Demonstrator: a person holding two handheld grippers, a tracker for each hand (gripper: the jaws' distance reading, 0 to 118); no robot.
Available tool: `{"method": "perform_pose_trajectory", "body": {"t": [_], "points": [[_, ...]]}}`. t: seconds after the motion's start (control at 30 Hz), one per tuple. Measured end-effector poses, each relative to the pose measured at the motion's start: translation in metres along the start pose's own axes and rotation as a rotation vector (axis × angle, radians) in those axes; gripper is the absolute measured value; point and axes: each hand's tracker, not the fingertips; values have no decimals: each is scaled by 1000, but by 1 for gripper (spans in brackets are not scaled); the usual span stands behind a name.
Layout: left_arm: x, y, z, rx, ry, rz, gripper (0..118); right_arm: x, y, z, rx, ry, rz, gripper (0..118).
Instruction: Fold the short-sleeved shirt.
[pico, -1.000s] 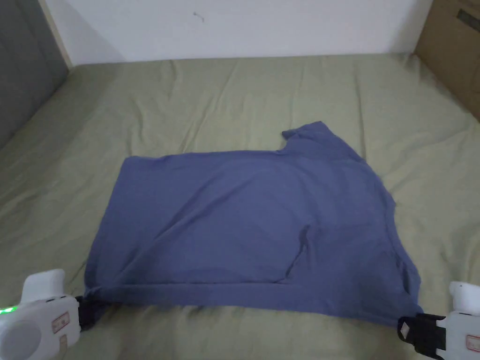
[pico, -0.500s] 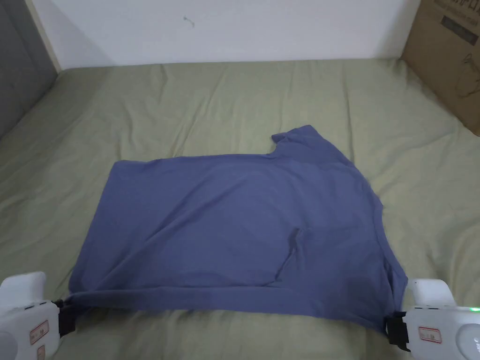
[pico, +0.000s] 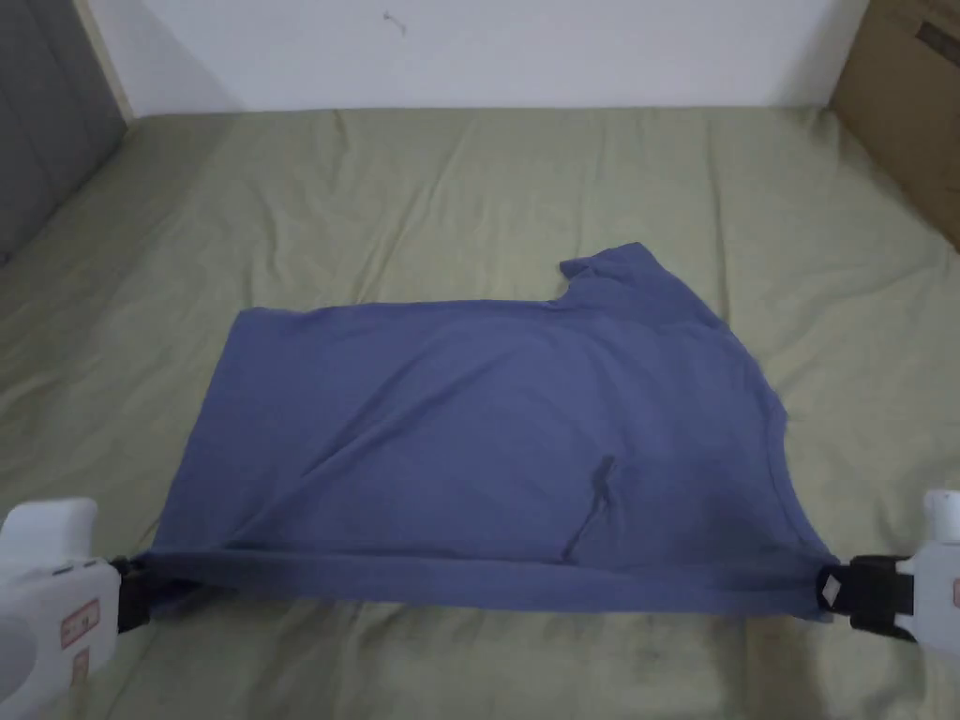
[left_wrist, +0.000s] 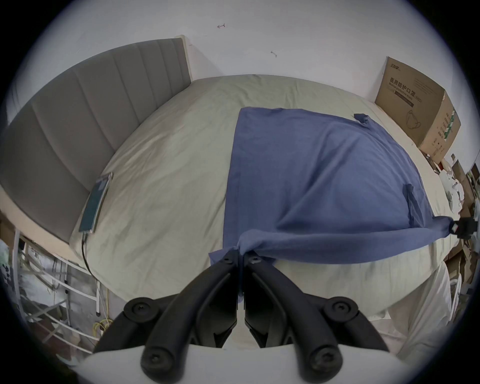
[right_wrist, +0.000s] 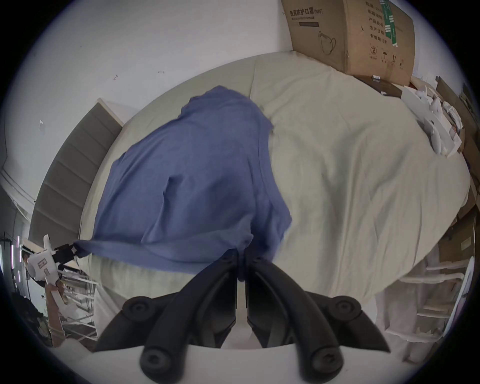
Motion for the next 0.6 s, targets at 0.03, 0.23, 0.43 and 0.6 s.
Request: {"method": "perform_pose_trajectory", "body": {"t": [0.03, 0.23, 0.43, 0.6], "points": [[0, 12, -4, -3, 4, -5, 3, -4, 13, -4, 10, -8, 3, 5], [4, 74, -40, -5, -12, -37, 3, -17, 94, -40, 39, -10, -3, 5], [9, 111, -91, -39, -23, -59, 47, -17, 144, -87, 55, -47, -124, 5], [7, 106, -91, -62, -26, -10, 98, -20, 148, -107, -2, -114, -85, 98]]}}
